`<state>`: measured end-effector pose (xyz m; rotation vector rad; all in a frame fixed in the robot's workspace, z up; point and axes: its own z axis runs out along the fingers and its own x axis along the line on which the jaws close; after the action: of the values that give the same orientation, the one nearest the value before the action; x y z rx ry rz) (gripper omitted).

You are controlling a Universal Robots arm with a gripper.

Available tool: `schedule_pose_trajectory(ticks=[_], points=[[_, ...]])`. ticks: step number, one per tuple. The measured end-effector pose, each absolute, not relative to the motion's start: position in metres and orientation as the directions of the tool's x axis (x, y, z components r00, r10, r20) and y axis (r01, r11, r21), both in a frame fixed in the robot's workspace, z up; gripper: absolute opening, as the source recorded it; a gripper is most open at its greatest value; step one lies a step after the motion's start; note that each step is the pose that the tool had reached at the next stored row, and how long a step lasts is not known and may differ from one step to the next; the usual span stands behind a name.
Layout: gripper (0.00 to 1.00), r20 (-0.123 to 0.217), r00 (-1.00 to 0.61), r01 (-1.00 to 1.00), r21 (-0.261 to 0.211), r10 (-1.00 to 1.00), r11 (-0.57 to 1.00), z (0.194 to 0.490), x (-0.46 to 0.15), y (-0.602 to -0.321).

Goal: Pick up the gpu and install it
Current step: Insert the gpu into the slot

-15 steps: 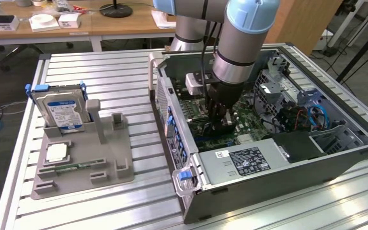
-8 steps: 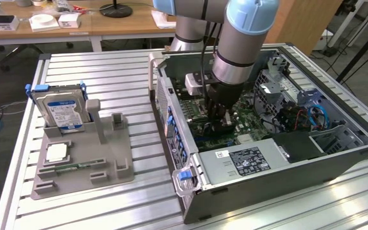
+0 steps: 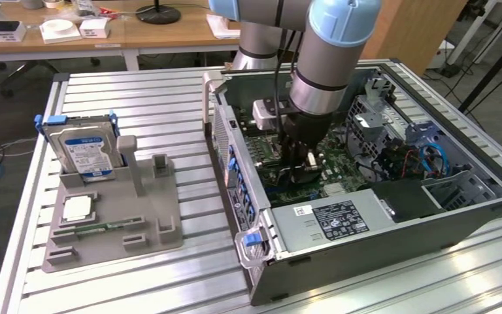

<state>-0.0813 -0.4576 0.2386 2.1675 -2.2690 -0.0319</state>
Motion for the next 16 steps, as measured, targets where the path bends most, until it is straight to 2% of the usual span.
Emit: schedule_pose_trajectory(ticks=[10, 14, 15, 16], points=[[0.51, -0.012, -0.046, -0.999, 0.017, -0.999, 0.046, 0.269, -0.081, -0.457], [0.51, -0.012, -0.046, -0.999, 0.017, -0.999, 0.046, 0.271, -0.081, -0.457], [0.50, -0.012, -0.046, -0.999, 0.017, -0.999, 0.046, 0.271, -0.081, -0.457], [0.44, -0.012, -0.046, -0.999, 0.017, -0.999, 0.046, 0.271, -0.081, -0.457]])
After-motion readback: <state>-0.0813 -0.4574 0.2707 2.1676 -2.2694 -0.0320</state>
